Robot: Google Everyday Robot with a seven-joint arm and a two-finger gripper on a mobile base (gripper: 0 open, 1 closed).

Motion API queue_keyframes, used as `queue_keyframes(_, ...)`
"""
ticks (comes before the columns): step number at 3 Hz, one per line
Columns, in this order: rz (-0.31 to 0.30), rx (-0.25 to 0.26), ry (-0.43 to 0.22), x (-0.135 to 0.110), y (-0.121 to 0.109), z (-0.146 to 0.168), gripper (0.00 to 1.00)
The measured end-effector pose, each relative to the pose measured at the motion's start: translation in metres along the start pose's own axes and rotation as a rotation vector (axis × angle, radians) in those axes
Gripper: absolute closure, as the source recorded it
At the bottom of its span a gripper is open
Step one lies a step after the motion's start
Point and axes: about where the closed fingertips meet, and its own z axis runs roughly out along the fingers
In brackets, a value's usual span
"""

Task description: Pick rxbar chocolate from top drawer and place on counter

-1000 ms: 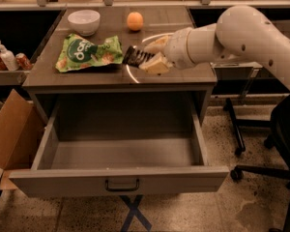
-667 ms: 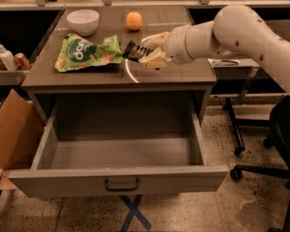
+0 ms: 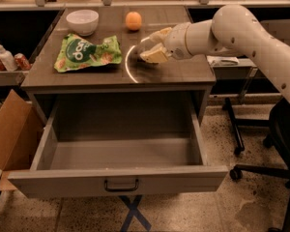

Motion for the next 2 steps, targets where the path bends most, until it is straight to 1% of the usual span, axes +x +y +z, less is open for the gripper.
queue_keyframes(1,0.023,0.012,-0.003,0.009,-0.007,-0.003,0.00)
queue_keyframes(2,0.042,0.049,-0.006,0.019,-0.004,-0.026,0.00)
